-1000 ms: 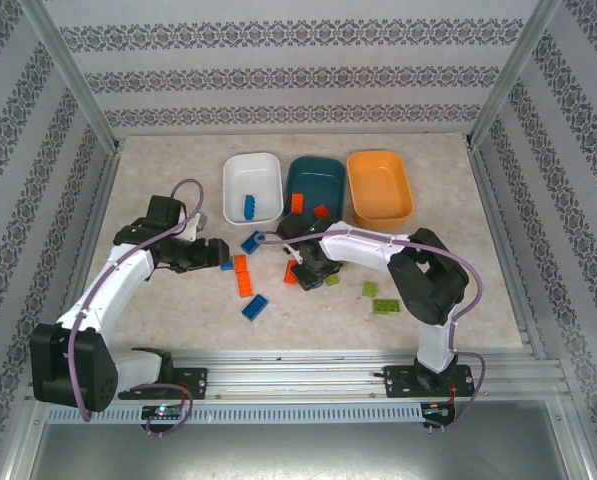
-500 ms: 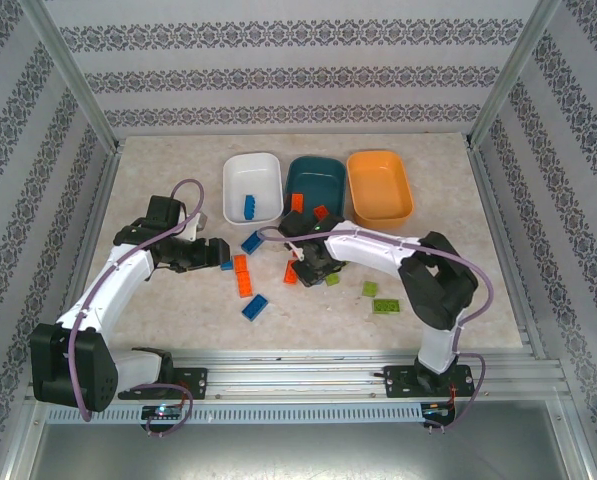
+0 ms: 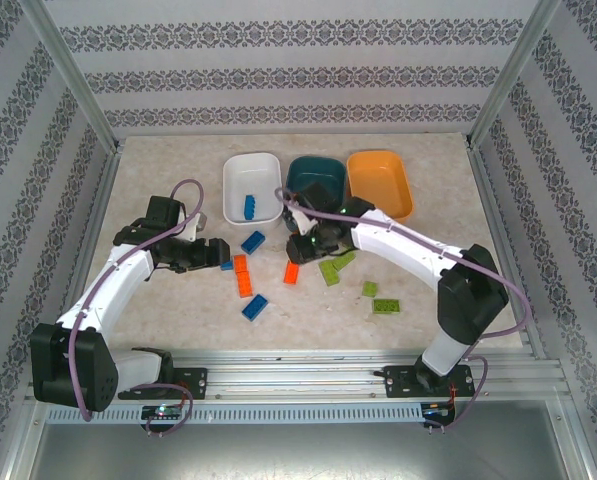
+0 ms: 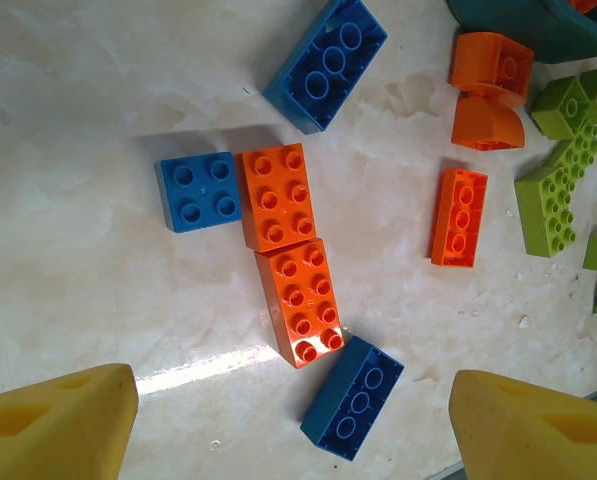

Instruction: Sort the legos into containers by color

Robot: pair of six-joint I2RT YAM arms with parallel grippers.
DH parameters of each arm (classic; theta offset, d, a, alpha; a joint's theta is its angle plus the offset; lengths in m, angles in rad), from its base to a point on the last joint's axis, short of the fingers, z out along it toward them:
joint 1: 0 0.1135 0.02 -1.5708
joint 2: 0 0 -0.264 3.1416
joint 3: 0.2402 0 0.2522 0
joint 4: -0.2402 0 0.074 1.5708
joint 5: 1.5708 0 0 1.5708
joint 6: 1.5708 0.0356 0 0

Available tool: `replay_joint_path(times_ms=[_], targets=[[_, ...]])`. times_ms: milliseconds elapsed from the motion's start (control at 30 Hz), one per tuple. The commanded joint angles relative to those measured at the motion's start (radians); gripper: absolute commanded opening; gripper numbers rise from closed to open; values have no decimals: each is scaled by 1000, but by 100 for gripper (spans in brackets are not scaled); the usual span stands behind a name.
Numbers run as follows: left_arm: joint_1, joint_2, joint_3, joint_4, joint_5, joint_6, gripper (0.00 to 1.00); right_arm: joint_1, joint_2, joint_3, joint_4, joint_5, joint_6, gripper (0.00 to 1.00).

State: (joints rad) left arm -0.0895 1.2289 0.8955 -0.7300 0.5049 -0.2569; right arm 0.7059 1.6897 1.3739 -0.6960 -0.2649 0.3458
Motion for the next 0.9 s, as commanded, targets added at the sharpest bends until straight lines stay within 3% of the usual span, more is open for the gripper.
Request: replay_joint_path(times_ms=[0,467,633,867], targets=[[14,2,-10,13,-17,28,82,-35,71,105,115,-121,85,26],[13,45,-24,29,1,22,85,-103,532,599,187,-207,226,27],[13,48,-27,33,7,23,86,-108,621,690,164,-214,242,31],[13,51,-29,34,11,21,87,-109,639,697,150,-191,244,45]])
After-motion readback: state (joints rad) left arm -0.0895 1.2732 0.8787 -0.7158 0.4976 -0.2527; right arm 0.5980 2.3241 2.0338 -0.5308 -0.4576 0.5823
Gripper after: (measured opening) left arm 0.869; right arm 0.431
